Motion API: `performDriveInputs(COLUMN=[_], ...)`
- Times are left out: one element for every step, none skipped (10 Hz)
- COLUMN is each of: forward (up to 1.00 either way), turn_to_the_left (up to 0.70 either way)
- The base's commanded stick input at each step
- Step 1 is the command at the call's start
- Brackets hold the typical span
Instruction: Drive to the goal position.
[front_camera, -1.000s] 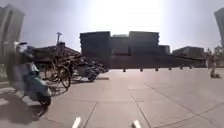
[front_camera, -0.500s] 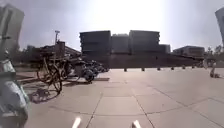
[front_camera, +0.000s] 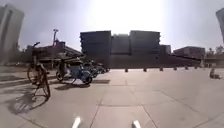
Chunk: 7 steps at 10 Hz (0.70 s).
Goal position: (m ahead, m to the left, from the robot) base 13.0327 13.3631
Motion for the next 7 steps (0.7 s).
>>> performDriveInputs(forward=[1.0,1.0,1.0,1.0,1.0,1.0,1.0], turn_to_the_left=[0.0,-0.28,-0.4,-0.4,0.0,0.0,-0.4])
